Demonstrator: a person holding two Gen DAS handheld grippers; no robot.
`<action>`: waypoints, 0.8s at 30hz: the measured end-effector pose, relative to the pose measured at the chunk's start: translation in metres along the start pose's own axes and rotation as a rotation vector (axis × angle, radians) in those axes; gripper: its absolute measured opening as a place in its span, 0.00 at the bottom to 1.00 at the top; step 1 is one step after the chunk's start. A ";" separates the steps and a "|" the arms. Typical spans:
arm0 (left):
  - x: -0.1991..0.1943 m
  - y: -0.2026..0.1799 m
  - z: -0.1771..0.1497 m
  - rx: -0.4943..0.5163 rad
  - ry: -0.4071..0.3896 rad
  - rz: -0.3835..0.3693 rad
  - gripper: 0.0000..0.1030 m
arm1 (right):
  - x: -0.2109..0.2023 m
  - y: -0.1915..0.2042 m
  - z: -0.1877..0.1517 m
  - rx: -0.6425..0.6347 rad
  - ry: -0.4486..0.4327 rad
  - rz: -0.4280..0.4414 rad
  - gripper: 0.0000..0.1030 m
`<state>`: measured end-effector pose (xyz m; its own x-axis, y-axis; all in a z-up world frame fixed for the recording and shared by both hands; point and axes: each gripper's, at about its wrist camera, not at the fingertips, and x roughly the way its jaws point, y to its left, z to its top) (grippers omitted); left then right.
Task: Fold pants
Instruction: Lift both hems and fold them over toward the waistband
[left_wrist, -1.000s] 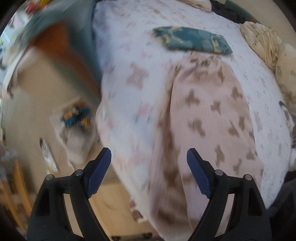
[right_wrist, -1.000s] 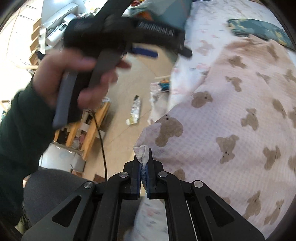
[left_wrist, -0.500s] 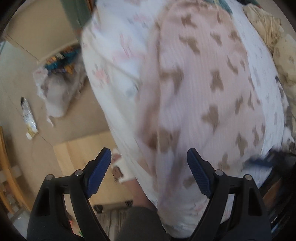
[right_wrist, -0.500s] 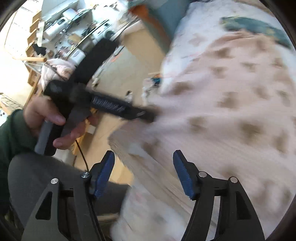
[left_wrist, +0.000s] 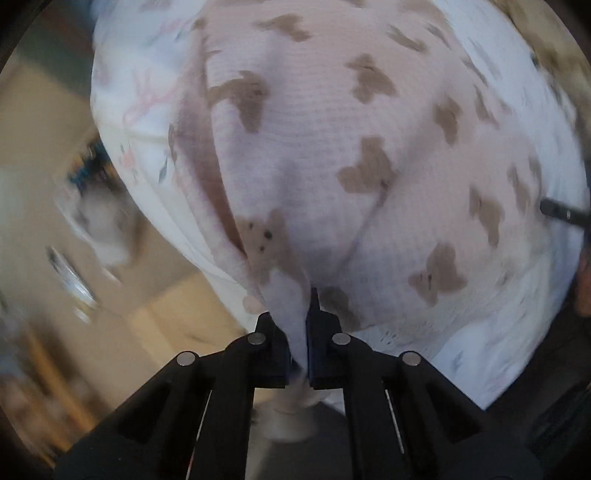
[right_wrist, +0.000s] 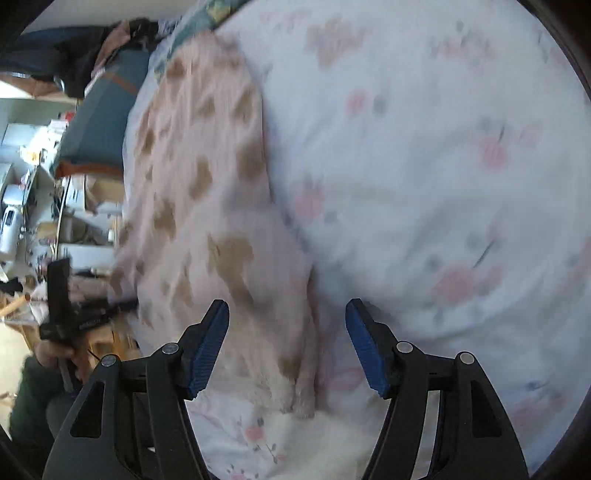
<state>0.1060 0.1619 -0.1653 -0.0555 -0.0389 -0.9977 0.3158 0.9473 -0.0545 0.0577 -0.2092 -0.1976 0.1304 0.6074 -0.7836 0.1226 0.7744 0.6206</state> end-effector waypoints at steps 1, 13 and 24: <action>-0.003 -0.006 -0.003 0.022 0.002 0.029 0.01 | 0.005 0.004 -0.008 -0.019 0.000 -0.019 0.67; -0.138 -0.054 -0.012 -0.137 -0.342 -0.025 0.00 | -0.064 0.050 -0.002 -0.160 -0.127 0.139 0.01; -0.314 -0.092 -0.052 -0.235 -0.769 -0.248 0.00 | -0.324 0.095 -0.019 -0.367 -0.541 0.250 0.01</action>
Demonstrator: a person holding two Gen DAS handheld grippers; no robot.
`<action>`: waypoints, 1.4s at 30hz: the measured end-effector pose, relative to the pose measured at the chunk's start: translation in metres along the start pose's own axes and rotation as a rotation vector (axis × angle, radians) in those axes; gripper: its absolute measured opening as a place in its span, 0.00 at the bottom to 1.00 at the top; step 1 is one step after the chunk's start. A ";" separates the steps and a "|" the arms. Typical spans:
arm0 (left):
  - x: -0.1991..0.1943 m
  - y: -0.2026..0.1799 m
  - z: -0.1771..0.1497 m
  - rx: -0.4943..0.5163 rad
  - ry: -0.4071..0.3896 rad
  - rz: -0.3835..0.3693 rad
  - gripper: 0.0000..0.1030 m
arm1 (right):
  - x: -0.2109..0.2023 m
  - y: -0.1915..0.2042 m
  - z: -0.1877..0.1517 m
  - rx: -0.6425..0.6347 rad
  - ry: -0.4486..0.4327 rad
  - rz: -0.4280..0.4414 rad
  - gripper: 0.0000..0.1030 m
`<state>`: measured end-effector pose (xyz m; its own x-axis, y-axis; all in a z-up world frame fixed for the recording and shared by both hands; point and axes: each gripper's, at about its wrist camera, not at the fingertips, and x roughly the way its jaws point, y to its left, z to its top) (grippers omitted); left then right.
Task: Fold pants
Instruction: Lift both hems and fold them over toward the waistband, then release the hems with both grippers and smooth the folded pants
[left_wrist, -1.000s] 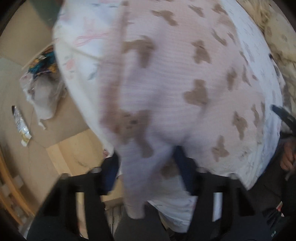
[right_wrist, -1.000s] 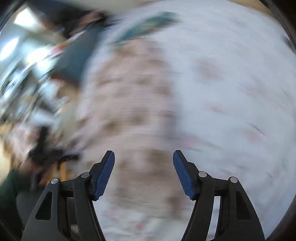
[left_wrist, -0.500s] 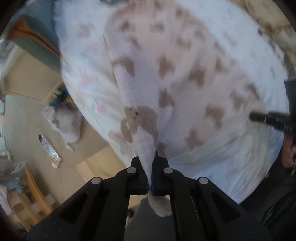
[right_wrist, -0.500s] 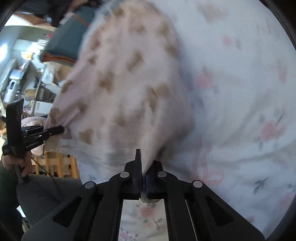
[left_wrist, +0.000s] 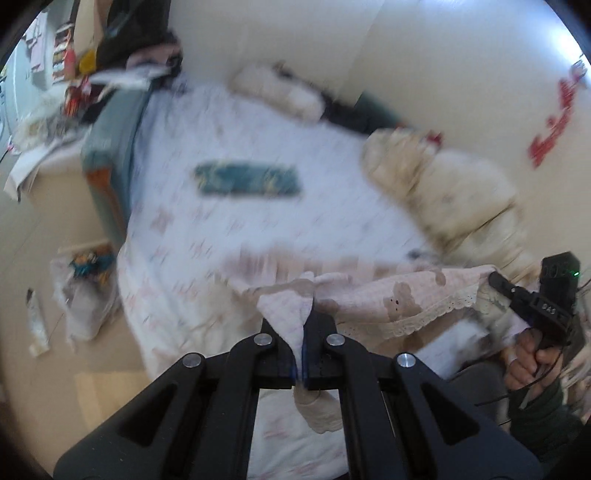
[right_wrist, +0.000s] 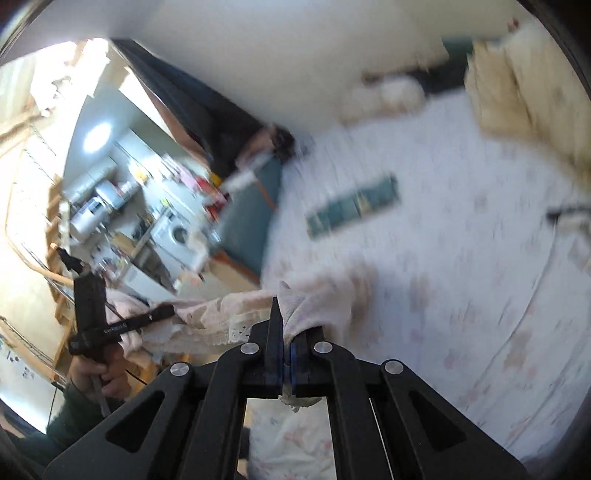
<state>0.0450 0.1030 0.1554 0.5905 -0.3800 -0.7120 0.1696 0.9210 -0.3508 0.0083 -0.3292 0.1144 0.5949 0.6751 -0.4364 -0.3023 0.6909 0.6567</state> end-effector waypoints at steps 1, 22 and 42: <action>-0.016 -0.009 0.007 -0.007 -0.035 -0.026 0.00 | -0.007 0.010 0.008 -0.002 -0.024 0.004 0.01; -0.013 -0.042 0.116 0.005 -0.274 -0.013 0.00 | 0.026 0.042 0.170 -0.090 -0.156 -0.067 0.01; 0.224 0.055 -0.199 -0.145 0.648 0.255 0.02 | 0.135 -0.159 -0.138 0.338 0.480 -0.398 0.01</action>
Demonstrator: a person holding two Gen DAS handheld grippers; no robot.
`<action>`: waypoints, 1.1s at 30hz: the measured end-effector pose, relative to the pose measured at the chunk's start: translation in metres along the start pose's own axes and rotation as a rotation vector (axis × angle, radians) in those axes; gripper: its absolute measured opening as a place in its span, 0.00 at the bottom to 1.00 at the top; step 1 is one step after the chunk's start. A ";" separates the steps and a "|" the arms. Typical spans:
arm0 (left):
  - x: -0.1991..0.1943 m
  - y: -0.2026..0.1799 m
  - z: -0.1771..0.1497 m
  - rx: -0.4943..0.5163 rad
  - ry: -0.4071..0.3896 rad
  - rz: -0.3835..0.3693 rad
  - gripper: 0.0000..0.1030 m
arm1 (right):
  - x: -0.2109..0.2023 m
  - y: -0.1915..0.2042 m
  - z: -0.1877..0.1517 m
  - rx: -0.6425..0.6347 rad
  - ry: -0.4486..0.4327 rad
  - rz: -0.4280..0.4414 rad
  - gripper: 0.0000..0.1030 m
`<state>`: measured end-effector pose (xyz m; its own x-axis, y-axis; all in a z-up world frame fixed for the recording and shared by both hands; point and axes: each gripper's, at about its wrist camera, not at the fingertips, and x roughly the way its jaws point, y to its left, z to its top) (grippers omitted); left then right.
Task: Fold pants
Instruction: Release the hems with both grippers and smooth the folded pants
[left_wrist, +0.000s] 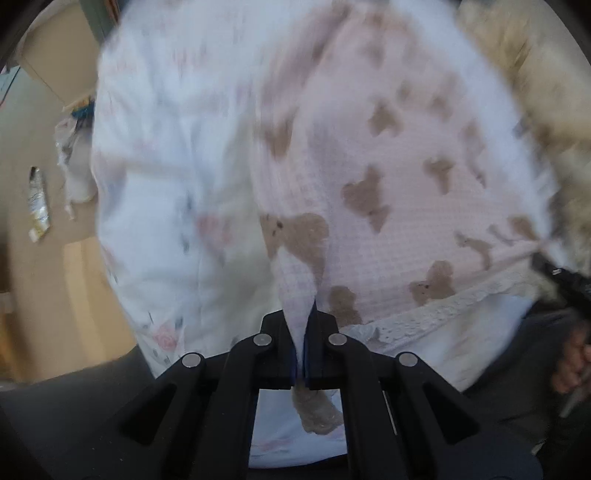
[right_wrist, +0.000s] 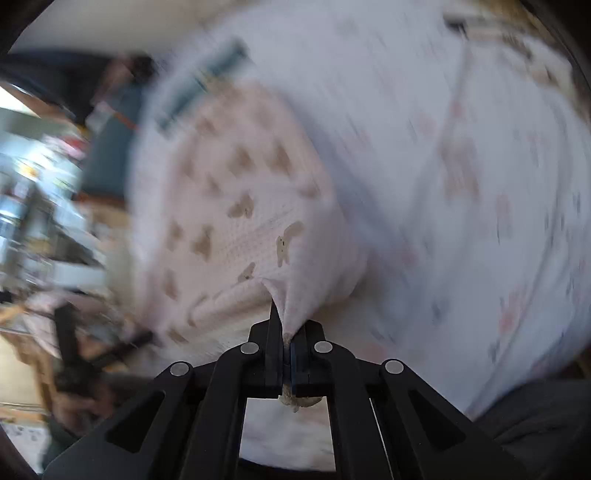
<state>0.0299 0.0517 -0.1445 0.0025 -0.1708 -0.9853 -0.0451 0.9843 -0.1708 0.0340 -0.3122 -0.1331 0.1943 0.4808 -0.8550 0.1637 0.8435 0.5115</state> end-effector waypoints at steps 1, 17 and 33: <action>0.012 0.001 -0.002 -0.012 0.046 -0.002 0.04 | 0.009 -0.001 -0.004 -0.001 0.021 -0.038 0.02; -0.012 -0.080 0.029 0.186 -0.225 0.202 0.53 | -0.027 0.065 0.033 -0.177 -0.200 -0.356 0.55; 0.022 -0.067 0.012 0.161 -0.096 0.231 0.68 | 0.059 0.035 -0.001 -0.185 0.182 -0.417 0.53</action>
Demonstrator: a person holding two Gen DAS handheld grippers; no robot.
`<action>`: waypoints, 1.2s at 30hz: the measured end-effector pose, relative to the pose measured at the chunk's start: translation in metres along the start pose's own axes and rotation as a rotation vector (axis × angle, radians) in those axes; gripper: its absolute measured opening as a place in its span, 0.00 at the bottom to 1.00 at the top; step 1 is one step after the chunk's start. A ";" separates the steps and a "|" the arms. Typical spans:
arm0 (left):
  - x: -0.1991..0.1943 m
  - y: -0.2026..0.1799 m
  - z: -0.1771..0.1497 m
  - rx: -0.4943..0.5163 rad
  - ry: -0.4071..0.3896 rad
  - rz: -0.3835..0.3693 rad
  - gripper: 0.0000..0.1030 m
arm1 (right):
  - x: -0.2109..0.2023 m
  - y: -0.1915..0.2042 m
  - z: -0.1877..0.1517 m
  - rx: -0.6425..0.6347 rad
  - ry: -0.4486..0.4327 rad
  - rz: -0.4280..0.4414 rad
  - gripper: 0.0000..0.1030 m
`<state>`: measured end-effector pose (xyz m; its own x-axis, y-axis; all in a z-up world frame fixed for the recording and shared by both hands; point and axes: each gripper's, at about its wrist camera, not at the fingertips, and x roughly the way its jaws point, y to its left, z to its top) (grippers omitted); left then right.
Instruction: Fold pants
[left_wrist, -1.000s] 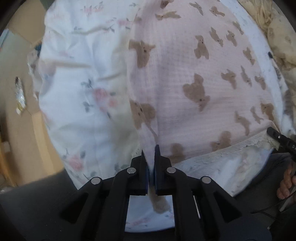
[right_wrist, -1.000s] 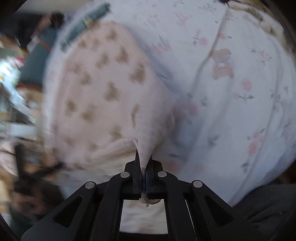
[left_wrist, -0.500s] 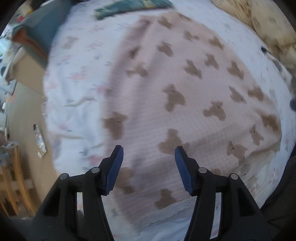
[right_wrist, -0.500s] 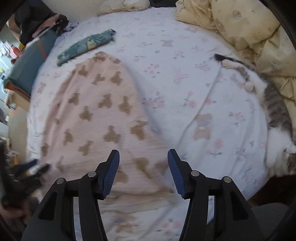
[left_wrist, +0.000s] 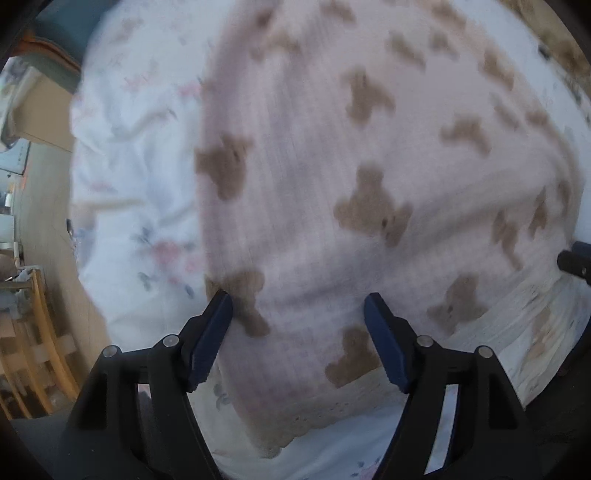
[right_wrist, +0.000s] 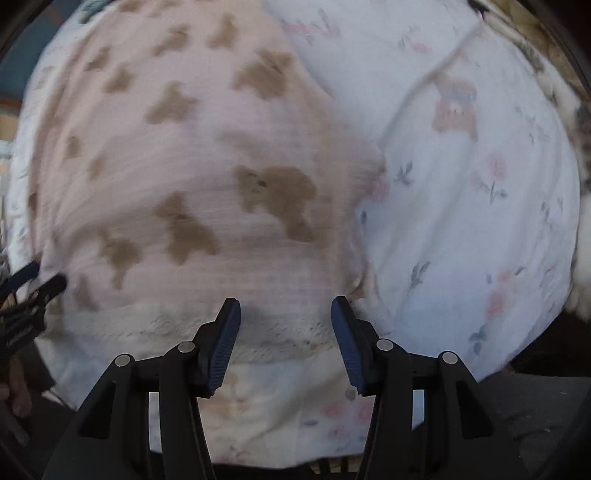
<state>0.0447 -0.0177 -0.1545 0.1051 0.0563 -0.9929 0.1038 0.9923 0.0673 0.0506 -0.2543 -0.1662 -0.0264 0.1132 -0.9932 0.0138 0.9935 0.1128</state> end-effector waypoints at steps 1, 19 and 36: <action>-0.008 0.004 0.001 -0.026 -0.040 -0.027 0.68 | -0.011 0.004 0.003 -0.022 -0.047 0.002 0.53; -0.041 0.104 0.195 -0.201 -0.205 -0.086 0.68 | -0.078 -0.007 0.194 -0.041 -0.270 0.340 0.73; 0.054 0.069 0.339 0.174 -0.193 -0.230 0.68 | -0.016 0.045 0.388 -0.183 -0.265 0.336 0.73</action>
<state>0.3932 0.0163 -0.1701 0.2423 -0.2052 -0.9483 0.3119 0.9420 -0.1242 0.4393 -0.2154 -0.1561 0.2059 0.4463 -0.8709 -0.1992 0.8904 0.4093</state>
